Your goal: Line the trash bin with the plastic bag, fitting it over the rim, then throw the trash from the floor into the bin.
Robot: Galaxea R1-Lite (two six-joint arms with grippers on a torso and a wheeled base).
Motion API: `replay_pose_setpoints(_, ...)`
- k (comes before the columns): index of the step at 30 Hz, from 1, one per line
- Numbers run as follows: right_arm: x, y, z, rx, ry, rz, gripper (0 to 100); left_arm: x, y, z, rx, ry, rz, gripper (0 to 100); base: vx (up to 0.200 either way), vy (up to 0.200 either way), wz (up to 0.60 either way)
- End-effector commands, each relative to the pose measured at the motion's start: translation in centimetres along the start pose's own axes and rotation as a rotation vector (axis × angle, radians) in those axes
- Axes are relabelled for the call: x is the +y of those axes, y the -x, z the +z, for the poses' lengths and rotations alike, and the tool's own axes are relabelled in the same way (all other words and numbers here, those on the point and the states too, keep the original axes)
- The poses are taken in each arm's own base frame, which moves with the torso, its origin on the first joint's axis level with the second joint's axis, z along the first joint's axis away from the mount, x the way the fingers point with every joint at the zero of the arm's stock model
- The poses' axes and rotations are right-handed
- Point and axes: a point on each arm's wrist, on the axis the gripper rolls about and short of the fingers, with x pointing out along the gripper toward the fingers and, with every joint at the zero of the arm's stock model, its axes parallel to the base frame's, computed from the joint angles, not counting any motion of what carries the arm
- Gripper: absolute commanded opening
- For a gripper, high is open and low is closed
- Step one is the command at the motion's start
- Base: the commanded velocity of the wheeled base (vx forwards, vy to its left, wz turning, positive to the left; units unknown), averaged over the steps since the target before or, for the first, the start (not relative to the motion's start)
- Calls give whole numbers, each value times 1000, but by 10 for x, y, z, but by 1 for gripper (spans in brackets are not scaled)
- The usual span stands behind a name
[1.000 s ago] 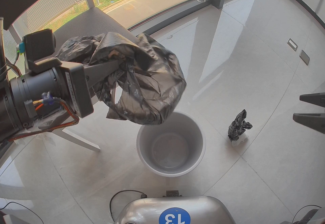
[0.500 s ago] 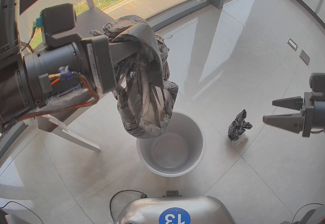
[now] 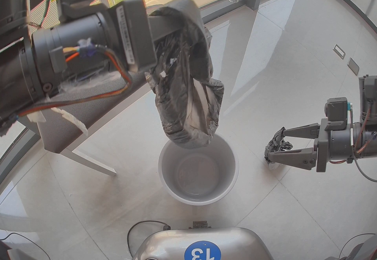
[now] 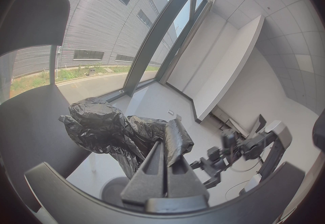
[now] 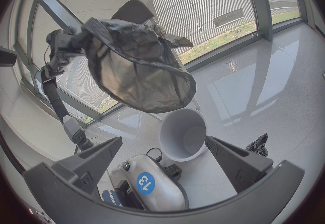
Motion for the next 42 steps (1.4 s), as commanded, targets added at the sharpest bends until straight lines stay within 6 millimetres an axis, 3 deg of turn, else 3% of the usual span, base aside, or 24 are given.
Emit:
replay_pose_setpoints(1, -14, -27, -6, 44, -21, 1, 100, -14, 2, 18, -57, 25, -57, 0, 0, 0, 0)
replay_pose_setpoints(8, -20, -39, -2, 34, -15, -2, 100, -27, 10, 36, -80, 40, -110, 0, 0, 0, 0)
replay_pose_setpoints(18, -37, -42, 23, -41, -11, -46, 100, -40, 19, 41, -94, 84, -162, 0, 0, 0, 0)
replay_pose_setpoints(21, -49, -48, 41, -99, 7, -67, 100, -47, 24, 43, -98, 91, -198, 0, 0, 0, 0)
replay_pose_setpoints(30, -52, -56, 68, -204, -19, -50, 100, -54, 33, 47, -110, 103, -245, 0, 0, 0, 0)
replay_pose_setpoints(38, -42, -74, 63, -170, -17, 0, 100, -55, 30, 46, -108, 113, -256, 0, 0, 0, 0)
replay_pose_setpoints(42, -47, -88, 65, -171, -13, 9, 100, -59, 33, 50, -118, 118, -279, 0, 0, 0, 0)
